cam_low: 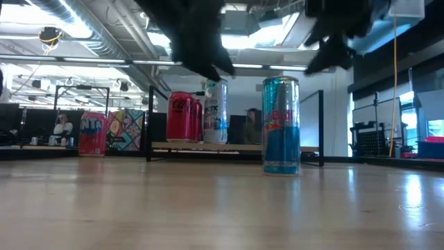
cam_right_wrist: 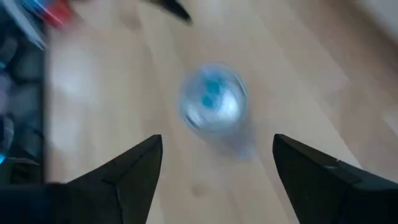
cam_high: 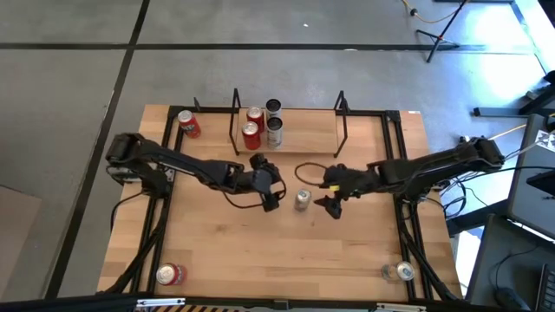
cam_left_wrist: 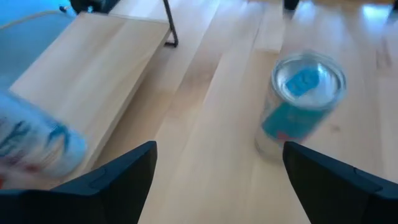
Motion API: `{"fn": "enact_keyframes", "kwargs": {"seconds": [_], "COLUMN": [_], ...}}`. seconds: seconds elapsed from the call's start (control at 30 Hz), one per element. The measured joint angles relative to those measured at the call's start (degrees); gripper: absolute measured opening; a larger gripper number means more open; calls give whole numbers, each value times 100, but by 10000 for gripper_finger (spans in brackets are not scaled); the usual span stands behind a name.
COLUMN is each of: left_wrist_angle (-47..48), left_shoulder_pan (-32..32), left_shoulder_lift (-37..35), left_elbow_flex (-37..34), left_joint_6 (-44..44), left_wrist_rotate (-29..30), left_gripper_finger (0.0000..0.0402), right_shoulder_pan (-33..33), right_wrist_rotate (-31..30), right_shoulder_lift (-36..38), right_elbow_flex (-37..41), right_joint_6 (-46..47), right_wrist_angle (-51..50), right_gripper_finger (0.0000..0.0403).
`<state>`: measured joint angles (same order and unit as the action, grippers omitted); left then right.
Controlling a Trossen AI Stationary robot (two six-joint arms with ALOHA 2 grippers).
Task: Place canned beverage on shelf
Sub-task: Put the top blue soda can on the shelf
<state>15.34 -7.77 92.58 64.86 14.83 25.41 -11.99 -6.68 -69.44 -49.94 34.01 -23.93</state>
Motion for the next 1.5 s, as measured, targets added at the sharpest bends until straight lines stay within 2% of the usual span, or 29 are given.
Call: {"fn": "enact_keyframes", "kwargs": {"seconds": [0.17, 0.23, 0.5, 0.97, 1.2, 1.3, 1.43, 1.5], "left_wrist_angle": [513, 627, 867, 950, 951, 987, 1300, 1582], "left_shoulder_pan": [-90, -94, -257, -315, -313, -313, -297, -256], "left_shoulder_lift": [-373, -474, -476, -457, -457, -574, -1086, -1430], "left_elbow_flex": [0, 0, -2, -4, -4, -4, -4, -4], "left_joint_6": [57, 186, 450, 459, 293, 139, 109, 111], "left_wrist_rotate": [-2, -8, -94, -89, -22, 81, 88, 50], "left_gripper_finger": [345, 345, 345, 345, 345, 345, 345, 345], "right_shoulder_pan": [0, -4, 0, 0, 0, 0, 5, 48], "right_wrist_rotate": [161, 50, -190, -579, -426, -429, -412, -329], "right_shoulder_lift": [106, 68, -667, -1442, -1728, -1750, -1714, -1683], "right_elbow_flex": [-275, -259, -189, -189, -189, -189, -189, -240], "right_joint_6": [-327, -489, -1177, -1327, -1336, -1334, -1470, -1629], "right_wrist_angle": [73, 162, 1043, 1034, 1067, 1104, 1090, 965], "right_gripper_finger": [294, 294, 294, 294, 293, 271, 197, 197]}}
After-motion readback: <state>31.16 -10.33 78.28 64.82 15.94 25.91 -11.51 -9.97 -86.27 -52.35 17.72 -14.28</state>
